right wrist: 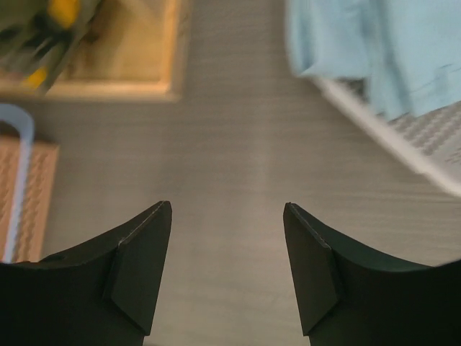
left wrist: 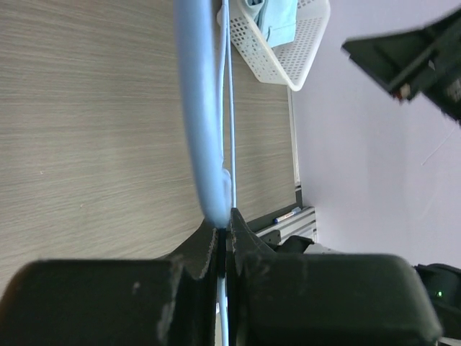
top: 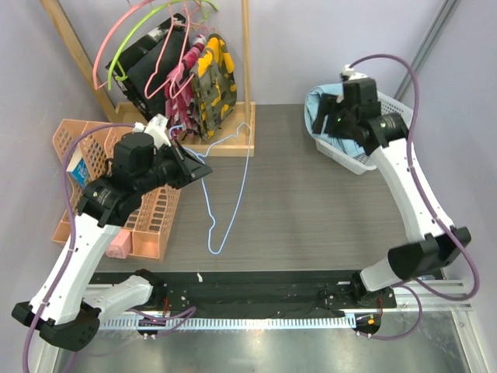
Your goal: Remove the trousers from the hanger
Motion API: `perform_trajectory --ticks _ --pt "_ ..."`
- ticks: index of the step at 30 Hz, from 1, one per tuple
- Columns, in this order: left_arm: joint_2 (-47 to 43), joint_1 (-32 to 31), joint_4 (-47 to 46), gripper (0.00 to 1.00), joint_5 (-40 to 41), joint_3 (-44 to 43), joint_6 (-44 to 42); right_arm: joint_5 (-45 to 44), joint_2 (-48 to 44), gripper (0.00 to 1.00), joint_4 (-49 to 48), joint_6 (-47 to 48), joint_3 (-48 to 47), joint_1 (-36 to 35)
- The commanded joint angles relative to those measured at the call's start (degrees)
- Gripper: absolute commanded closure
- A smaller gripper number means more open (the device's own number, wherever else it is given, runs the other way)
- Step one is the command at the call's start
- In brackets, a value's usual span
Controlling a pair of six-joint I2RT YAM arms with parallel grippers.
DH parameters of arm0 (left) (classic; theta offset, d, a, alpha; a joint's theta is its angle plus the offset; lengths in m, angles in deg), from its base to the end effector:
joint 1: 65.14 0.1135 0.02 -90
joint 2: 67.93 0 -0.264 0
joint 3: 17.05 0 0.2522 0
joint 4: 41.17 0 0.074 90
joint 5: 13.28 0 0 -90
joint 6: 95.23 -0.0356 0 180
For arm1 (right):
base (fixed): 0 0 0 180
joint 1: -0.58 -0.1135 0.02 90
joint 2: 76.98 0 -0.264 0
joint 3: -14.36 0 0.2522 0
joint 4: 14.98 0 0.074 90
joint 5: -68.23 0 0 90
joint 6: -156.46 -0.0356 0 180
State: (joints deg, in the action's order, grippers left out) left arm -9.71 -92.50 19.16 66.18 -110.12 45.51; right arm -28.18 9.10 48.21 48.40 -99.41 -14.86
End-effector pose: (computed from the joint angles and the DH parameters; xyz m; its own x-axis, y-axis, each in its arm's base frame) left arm 0.1625 -0.0914 0.4351 -0.7052 -0.4922 -0.5104 0.0829 0.6576 -0.7488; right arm 0.3040 0.0798 0.4306 -0.5870 0.1575 -0.7941 0.0053 0.9816 0.1907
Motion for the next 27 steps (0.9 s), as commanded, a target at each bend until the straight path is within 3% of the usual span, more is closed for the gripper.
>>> perform_trajectory --ticks 1,7,11,13,19,27 --pt "0.1 0.3 -1.0 1.0 0.2 -3.6 -2.9 3.2 -8.2 0.32 8.4 -6.3 2.0 -16.5" --pt "0.4 0.3 2.0 1.0 3.3 -5.5 -7.8 -1.1 -13.8 0.36 8.1 -20.1 3.5 -39.7" --pt "0.1 0.3 2.1 1.0 4.7 -4.9 -8.2 -3.6 -13.4 0.37 -0.9 -27.4 3.9 -56.0" --pt "-0.5 0.3 1.7 1.0 4.7 -4.1 -7.9 -4.6 -10.9 0.37 -4.6 -27.6 3.6 -59.4" --pt "-1.4 0.3 1.4 1.0 4.8 -3.3 -6.7 -9.9 -4.5 0.37 -9.7 -24.6 1.6 -61.6" --pt "-2.6 0.3 1.6 1.0 4.5 -2.5 -4.9 -12.9 -0.2 0.45 -12.0 -21.7 -0.1 -60.8"
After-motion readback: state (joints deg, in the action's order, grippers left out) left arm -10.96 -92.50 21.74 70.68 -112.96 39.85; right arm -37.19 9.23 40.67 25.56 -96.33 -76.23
